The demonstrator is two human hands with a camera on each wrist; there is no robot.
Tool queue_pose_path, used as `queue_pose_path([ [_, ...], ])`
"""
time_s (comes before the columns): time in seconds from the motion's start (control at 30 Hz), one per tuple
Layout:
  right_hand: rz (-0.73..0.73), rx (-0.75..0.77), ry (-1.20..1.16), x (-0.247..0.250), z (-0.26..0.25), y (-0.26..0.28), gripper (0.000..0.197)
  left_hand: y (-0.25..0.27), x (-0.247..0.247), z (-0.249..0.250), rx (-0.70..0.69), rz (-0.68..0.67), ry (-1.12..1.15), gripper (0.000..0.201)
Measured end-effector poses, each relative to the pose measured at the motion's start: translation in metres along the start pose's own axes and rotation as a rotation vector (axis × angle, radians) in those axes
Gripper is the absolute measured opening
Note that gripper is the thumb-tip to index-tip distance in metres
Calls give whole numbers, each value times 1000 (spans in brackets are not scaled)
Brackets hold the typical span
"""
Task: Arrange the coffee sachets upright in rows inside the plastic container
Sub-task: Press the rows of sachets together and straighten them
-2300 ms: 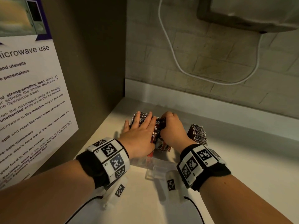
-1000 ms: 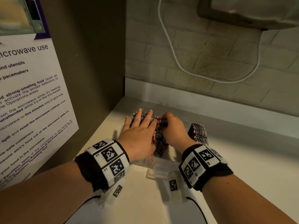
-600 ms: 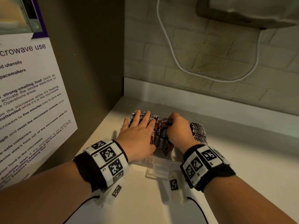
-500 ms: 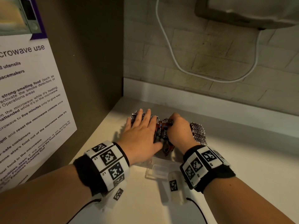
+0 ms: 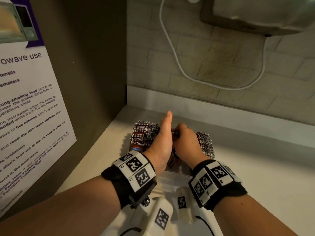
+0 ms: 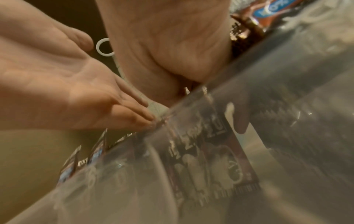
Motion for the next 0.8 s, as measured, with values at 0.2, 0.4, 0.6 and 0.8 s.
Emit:
queue_pose_path([
  [0.2,-21,5,3,3,1,2,28,2,1,2,4,29,61,58],
  [0.4,-9,8,17,3,0,3,27,13,2,3,27,131,88,45],
  [0.6,8,-9,15,3,-1,3,29,13,-6,-4,121,168,203,39],
  [0.8,17,-13,13,3,0,3,26,4,-3,-9,205,145,319,46],
])
Point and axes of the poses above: each hand's wrist, its own y-axis away from the middle knuckle, its own x-axis out of the back of the hand, z = x × y, the point moved 1 cm from there along -y, towards the middle knuckle, and after that the axes turned 3 degrees about -y, right-handed, at the moved point
